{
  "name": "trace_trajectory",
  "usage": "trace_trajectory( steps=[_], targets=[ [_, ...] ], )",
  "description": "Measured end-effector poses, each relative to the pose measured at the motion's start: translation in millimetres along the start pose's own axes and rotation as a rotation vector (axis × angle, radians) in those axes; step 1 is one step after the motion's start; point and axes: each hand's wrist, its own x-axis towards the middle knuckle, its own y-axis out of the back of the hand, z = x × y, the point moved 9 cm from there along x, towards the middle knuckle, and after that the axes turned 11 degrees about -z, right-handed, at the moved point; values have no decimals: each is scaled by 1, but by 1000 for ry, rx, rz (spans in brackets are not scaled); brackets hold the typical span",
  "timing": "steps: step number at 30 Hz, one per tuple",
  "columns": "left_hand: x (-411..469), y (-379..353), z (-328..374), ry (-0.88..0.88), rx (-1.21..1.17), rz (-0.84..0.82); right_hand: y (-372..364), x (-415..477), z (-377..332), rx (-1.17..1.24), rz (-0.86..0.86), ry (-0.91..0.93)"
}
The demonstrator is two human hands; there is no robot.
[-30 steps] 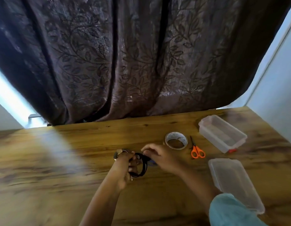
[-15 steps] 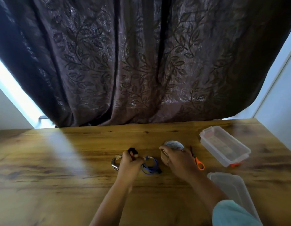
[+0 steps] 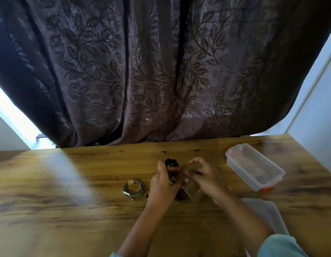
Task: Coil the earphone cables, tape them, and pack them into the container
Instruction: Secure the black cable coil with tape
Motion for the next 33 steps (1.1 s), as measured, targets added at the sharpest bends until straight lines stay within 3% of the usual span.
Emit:
trace_trajectory(
  steps=[6, 20, 26, 33],
  targets=[
    [4, 6, -6, 30, -2, 93, -2, 1, 2, -39, 48, 5],
    [7, 2, 19, -119, 344, 154, -7, -2, 0, -55, 68, -6],
    [10, 13, 10, -37, 224, 173, -8, -5, -1, -55, 42, -5],
    [20, 12, -17, 136, -78, 53, -10, -8, -4, -132, -31, 11]
  ],
)
